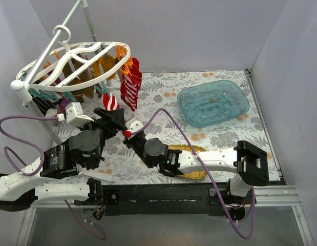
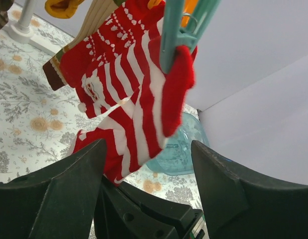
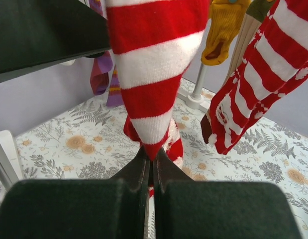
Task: Remove the socks clipped to the hanger
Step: Remove the sock from the hanger.
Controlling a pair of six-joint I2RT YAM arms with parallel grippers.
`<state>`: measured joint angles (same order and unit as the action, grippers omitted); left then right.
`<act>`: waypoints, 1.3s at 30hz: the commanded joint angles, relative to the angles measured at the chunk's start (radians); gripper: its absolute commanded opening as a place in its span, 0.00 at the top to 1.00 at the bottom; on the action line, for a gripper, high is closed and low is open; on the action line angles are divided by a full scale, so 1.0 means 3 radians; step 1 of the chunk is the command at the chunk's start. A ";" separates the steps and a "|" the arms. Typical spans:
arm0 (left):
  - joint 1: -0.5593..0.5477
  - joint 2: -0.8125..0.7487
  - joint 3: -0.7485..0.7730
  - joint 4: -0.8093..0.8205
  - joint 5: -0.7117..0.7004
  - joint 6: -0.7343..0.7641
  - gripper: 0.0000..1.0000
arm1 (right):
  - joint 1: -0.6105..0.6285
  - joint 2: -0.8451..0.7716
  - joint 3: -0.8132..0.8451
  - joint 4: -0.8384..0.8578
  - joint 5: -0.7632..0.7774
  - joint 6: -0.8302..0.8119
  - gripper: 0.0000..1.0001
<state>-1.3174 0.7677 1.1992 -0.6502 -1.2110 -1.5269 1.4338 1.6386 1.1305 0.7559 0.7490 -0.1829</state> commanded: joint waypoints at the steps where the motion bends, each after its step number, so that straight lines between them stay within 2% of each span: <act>1: -0.0011 0.0033 -0.0106 -0.0583 0.0023 -0.0453 0.35 | 0.0027 -0.0129 0.0133 0.0103 -0.0048 0.0006 0.99; 7: -0.0011 -0.0033 -0.0244 -0.0482 -0.0085 -0.0443 0.50 | 0.0032 -0.0175 0.0087 0.0052 -0.0119 0.0068 0.99; 11: -0.0011 0.0018 -0.0316 -0.0455 -0.0115 -0.0473 0.71 | 0.0032 -0.0246 0.0051 0.0032 -0.0160 0.0129 0.99; 13: -0.0011 0.0033 -0.0336 -0.0517 -0.0136 -0.0571 0.77 | 0.0032 -0.0282 0.0031 0.0001 -0.0175 0.0154 0.99; 20: -0.0011 0.0008 -0.0530 -0.0159 -0.0126 -0.0320 0.83 | 0.0032 -0.0369 -0.0025 -0.0121 -0.0334 0.0287 0.99; 21: -0.0011 0.0003 -0.0535 -0.0134 -0.0095 -0.0300 0.80 | 0.0032 -0.0390 -0.0030 -0.0137 -0.0374 0.0303 0.99; 23: -0.0011 -0.0018 -0.0556 -0.0026 -0.0013 -0.0203 0.62 | 0.0022 -0.0415 -0.0036 -0.0183 -0.0400 0.0338 0.99; 25: -0.0011 -0.0033 -0.0520 -0.0031 0.0018 -0.0198 0.49 | 0.0007 -0.0446 -0.0036 -0.0244 -0.0446 0.0369 0.99; 27: -0.0011 -0.0084 -0.0469 -0.0036 0.0053 -0.0203 0.46 | -0.0014 -0.0477 -0.0076 -0.0275 -0.0436 0.0375 0.99; 32: -0.0011 -0.0146 -0.0168 -0.0006 0.0048 -0.0182 0.44 | -0.0039 -0.0451 -0.0148 -0.0255 -0.0370 0.0369 0.99; 39: -0.0011 -0.0043 0.0108 0.0045 -0.0192 -0.0126 0.34 | -0.0039 -0.0339 -0.0117 -0.0178 -0.0252 0.0339 0.99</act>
<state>-1.3178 0.7395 1.1843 -0.6506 -1.2095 -1.5848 1.4250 1.5272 1.0882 0.6453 0.6479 -0.0814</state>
